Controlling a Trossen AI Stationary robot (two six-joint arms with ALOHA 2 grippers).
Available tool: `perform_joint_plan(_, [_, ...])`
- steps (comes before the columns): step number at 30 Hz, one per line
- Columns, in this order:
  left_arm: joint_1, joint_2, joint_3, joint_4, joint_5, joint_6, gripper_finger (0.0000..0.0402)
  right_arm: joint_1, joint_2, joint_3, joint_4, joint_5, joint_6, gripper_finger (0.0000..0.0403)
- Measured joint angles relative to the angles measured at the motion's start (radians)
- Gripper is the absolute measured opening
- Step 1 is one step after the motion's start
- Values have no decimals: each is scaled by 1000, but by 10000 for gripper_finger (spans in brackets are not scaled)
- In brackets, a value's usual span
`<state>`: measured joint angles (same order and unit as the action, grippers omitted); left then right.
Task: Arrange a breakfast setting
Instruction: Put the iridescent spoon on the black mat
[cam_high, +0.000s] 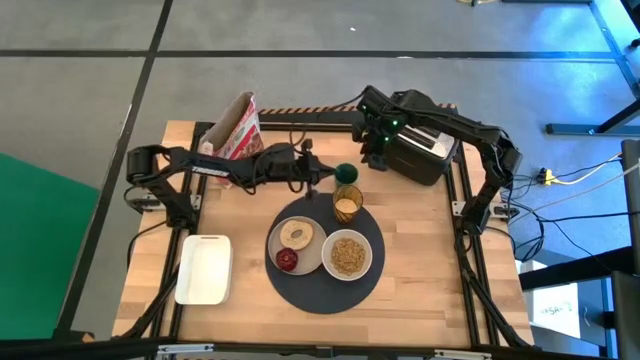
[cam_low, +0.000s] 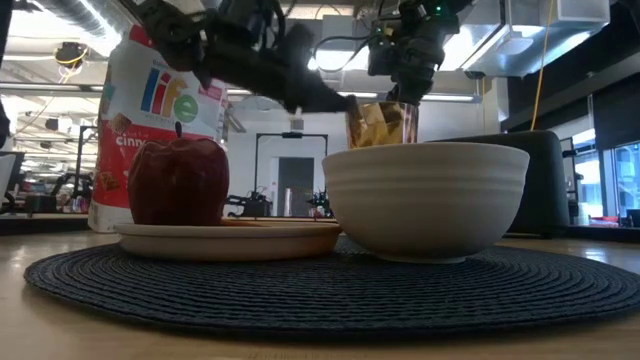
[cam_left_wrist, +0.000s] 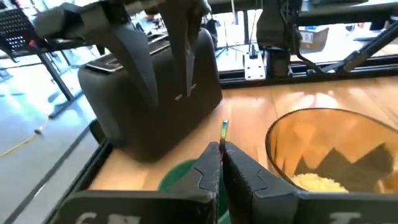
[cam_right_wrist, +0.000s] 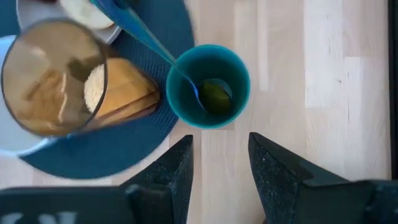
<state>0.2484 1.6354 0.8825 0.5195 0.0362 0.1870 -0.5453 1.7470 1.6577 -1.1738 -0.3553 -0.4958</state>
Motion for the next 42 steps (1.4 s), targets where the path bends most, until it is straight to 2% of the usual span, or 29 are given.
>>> perform_joint_plan(3, [-2,-52,-1,-14,-34,13,2,-10,0,0,31,4,97,143])
perform_joint_plan(6, [-6,-117,-2,-45,-54,40,2,-39,0,0,75,-27,260,143])
perform_joint_plan(11, [-35,-243,-1,-86,-134,125,1,-110,-9,-1,153,-169,553,143])
perform_joint_plan(16, [-115,-370,-2,-168,-321,361,1,-154,-25,-1,253,-375,812,143])
perform_joint_plan(22, [-241,-430,-2,-176,-592,669,1,-75,-35,-1,493,-481,1093,143])
perform_joint_plan(25, [-295,-430,-2,-184,-711,833,1,-22,-36,-1,671,-461,1251,143])
perform_joint_plan(28, [-331,-419,-2,-185,-787,961,0,19,-37,-1,821,-397,1398,143])
perform_joint_plan(31, [-356,-416,-2,-191,-865,1062,0,58,-33,-1,869,-341,1476,143])
perform_joint_plan(38, [-376,-417,-2,-141,-852,1205,2,122,-14,-1,888,-279,1514,143])
perform_joint_plan(42, [-389,-417,-2,-145,-828,1231,1,129,-14,0,893,-208,1513,142])
